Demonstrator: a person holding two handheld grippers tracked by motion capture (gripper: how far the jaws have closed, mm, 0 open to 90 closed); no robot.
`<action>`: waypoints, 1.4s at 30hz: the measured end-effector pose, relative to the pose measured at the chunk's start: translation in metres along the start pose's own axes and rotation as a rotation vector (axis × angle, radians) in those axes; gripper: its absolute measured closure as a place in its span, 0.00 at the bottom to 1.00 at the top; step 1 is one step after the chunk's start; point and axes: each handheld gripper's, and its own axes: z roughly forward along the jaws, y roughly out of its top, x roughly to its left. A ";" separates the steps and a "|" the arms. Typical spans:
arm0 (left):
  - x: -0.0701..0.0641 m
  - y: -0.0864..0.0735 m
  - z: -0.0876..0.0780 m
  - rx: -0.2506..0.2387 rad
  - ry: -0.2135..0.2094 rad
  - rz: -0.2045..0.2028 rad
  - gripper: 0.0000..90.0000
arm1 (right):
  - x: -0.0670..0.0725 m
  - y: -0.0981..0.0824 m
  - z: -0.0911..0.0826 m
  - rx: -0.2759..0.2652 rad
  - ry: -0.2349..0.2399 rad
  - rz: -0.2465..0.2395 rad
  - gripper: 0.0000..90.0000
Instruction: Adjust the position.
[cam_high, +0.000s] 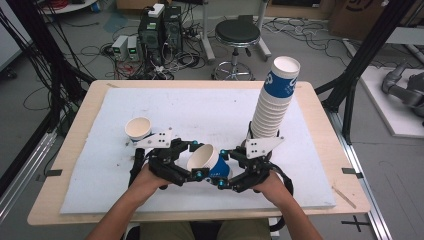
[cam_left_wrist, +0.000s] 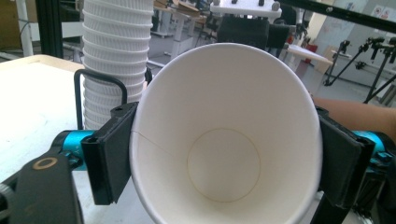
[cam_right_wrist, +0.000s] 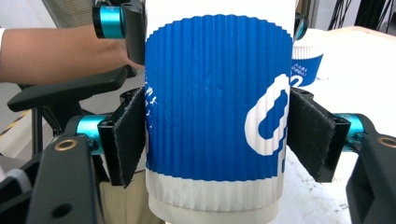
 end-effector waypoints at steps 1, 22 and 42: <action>0.000 0.000 0.000 0.005 0.001 0.002 0.21 | 0.000 0.000 0.000 0.006 0.001 0.004 0.30; -0.001 0.026 -0.012 0.203 0.055 0.048 0.22 | 0.000 0.017 -0.009 0.111 -0.042 0.003 0.22; -0.006 0.047 0.009 0.396 0.034 0.124 0.21 | 0.001 0.023 0.007 0.158 -0.026 -0.025 0.22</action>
